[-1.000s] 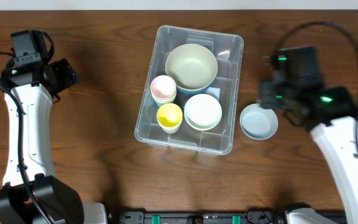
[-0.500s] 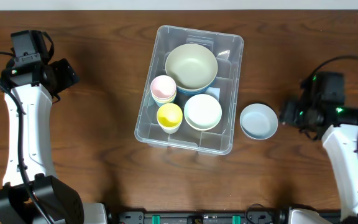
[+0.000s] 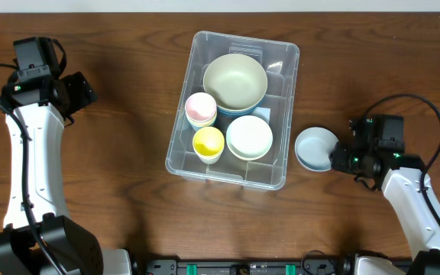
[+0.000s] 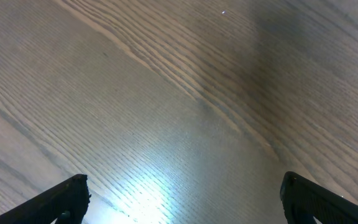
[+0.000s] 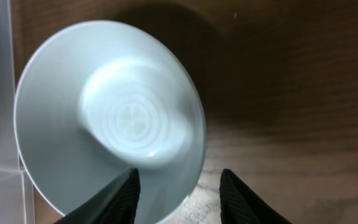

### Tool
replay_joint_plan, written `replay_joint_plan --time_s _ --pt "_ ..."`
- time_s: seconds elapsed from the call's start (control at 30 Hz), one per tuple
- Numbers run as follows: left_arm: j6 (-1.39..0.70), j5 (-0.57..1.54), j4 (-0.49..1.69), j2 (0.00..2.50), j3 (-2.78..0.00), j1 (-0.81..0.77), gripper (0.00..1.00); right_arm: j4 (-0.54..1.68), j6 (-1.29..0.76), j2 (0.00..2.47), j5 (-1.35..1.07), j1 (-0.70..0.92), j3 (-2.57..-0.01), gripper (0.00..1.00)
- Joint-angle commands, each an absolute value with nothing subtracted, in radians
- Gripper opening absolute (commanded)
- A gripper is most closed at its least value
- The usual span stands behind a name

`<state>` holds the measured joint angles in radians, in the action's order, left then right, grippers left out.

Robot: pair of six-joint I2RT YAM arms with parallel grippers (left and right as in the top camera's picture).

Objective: Pack container
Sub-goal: 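Move the right gripper to the light-blue bowl and grasp its rim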

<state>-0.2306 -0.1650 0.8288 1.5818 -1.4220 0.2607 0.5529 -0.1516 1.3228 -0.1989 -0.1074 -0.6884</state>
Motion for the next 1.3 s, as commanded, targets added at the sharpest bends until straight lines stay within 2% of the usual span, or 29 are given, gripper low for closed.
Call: replay_joint_plan --time_s 0.0,0.23,0.37,0.47,0.57,0.67,0.8,0.97,1.13,1.27 --pt "-0.221 -0.177 0.828 1.562 -1.448 0.263 0.98 0.526 -0.142 1.322 -0.234 -0.111 -0.663 0.41" --pt "-0.221 -0.177 0.828 1.562 -1.448 0.263 0.98 0.482 -0.161 1.336 -0.234 -0.111 -0.636 0.4" --pt "-0.221 -0.177 0.828 1.562 -1.448 0.263 0.98 0.467 -0.163 1.363 -0.233 -0.111 -0.636 0.15" --pt "-0.221 -0.177 0.828 1.562 -1.448 0.263 0.98 0.452 -0.172 1.395 -0.233 -0.111 -0.636 0.08" --pt "-0.221 -0.177 0.828 1.562 -1.448 0.263 0.98 0.422 -0.172 1.423 -0.233 -0.111 -0.636 0.09" --pt "-0.221 -0.177 0.828 1.562 -1.448 0.263 0.98 0.406 -0.175 1.433 -0.234 -0.111 -0.636 0.2" --pt "-0.221 -0.177 0.828 1.562 -1.448 0.263 0.98 0.396 -0.179 1.433 -0.233 -0.111 -0.636 0.25" --pt "-0.221 -0.177 0.828 1.562 -1.448 0.263 0.98 0.383 -0.179 1.434 -0.234 -0.111 -0.636 0.2" --pt "-0.221 -0.177 0.828 1.562 -1.448 0.263 0.98 0.35 -0.179 1.44 -0.233 -0.111 -0.636 0.22" --pt "-0.221 -0.177 0.828 1.562 -1.448 0.263 0.98 0.333 -0.179 1.443 -0.233 -0.111 -0.636 0.12"
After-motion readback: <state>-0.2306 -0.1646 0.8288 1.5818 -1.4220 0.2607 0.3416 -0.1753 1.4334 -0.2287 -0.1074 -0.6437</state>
